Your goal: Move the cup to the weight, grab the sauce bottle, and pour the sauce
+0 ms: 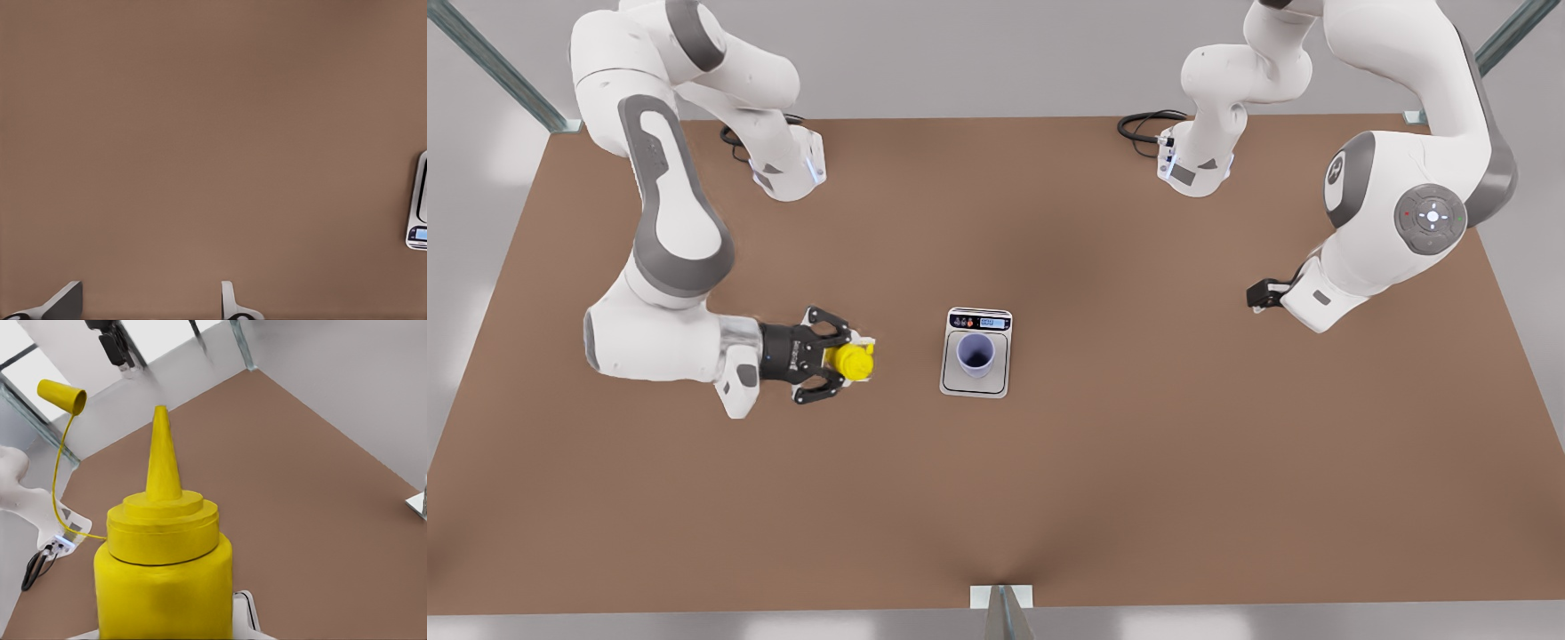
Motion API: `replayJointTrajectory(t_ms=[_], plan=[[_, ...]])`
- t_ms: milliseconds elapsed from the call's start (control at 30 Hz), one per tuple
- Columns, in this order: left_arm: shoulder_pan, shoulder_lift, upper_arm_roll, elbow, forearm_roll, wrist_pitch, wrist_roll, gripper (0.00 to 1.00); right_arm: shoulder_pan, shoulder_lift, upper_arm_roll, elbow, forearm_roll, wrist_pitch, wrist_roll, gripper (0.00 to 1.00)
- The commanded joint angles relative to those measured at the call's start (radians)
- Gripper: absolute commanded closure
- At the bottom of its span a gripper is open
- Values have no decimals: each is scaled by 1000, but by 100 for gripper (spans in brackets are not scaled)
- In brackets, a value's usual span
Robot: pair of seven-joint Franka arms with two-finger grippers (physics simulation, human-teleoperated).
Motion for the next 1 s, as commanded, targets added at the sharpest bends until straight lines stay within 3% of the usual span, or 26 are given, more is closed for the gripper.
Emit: replayJointTrajectory(t_ms=[0, 133, 400, 733, 967], plan=[[0, 0, -2, 0, 0, 0, 0, 0, -20, 15, 1, -9, 33, -5, -57, 53], [0, 2, 0, 0, 0, 2, 2, 0, -144, 145, 2, -54, 171, -61, -401, 54], [0, 6, 0, 2, 0, 3, 2, 0, -246, 435, -7, -20, 225, -86, -939, 54], [0, 12, 0, 2, 0, 6, 2, 0, -230, 478, -73, -17, 223, -41, -1008, 54], [0, 19, 0, 2, 2, 6, 2, 0, -229, 509, -73, -6, 223, -32, -1028, 53]])
